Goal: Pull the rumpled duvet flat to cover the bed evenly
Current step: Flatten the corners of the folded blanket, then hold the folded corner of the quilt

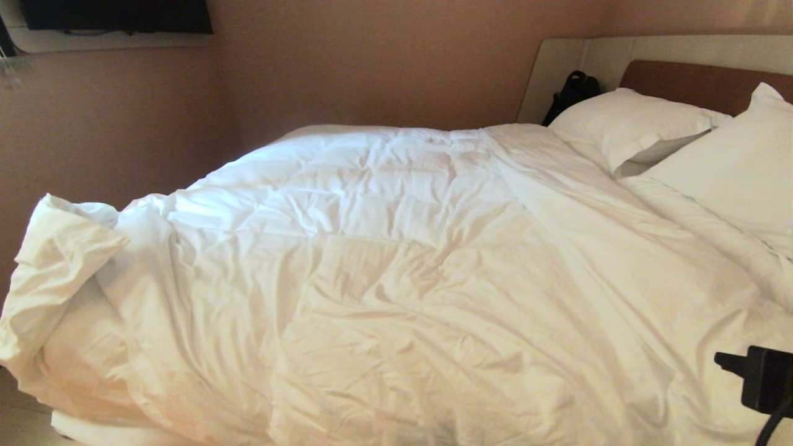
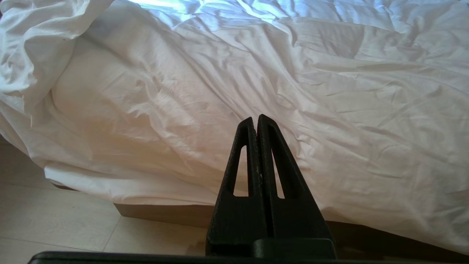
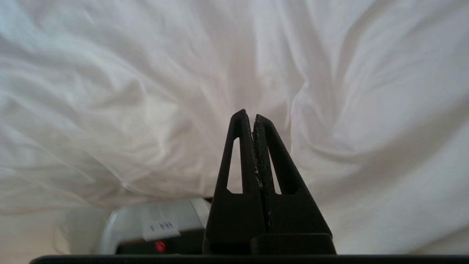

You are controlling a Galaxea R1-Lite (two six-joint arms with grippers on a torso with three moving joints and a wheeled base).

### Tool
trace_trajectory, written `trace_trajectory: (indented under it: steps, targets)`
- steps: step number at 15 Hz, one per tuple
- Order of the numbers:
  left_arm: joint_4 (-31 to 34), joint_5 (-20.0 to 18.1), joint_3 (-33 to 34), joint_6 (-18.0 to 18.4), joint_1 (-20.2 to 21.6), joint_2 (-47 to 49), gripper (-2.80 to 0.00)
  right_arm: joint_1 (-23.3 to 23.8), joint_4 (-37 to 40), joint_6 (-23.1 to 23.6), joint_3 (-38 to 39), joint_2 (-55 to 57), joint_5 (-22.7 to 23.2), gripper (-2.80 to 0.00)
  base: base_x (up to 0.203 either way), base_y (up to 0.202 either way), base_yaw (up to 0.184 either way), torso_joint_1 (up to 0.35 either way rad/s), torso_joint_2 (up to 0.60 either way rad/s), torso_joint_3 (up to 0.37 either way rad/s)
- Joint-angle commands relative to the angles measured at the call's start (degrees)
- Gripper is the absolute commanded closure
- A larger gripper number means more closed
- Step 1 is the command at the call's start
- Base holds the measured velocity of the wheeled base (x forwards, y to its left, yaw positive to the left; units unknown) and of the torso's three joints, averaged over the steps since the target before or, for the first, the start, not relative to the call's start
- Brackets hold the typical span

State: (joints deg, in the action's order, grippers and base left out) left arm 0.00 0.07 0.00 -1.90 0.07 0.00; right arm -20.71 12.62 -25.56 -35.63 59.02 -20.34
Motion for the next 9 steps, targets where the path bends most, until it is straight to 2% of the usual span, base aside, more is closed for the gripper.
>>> trace_trajectory:
  steps: [1, 5, 9]
  targets:
    - [0.0, 0.0, 0.0, 0.0, 0.0, 0.0, 0.0, -0.1, 1.8, -0.2, -1.3, -5.6, -4.9, 0.0, 0.0, 0.0, 0.0, 0.0, 0.0, 0.0]
    - [0.0, 0.0, 0.0, 0.0, 0.0, 0.0, 0.0, -0.1, 2.1, 1.0, -1.9, -12.6, -15.4, 0.0, 0.0, 0.0, 0.0, 0.0, 0.0, 0.0]
    - [0.0, 0.0, 0.0, 0.0, 0.0, 0.0, 0.0, 1.6, 2.1, 6.2, 0.1, -22.3, -24.1, 0.0, 0.0, 0.0, 0.0, 0.0, 0.0, 0.0]
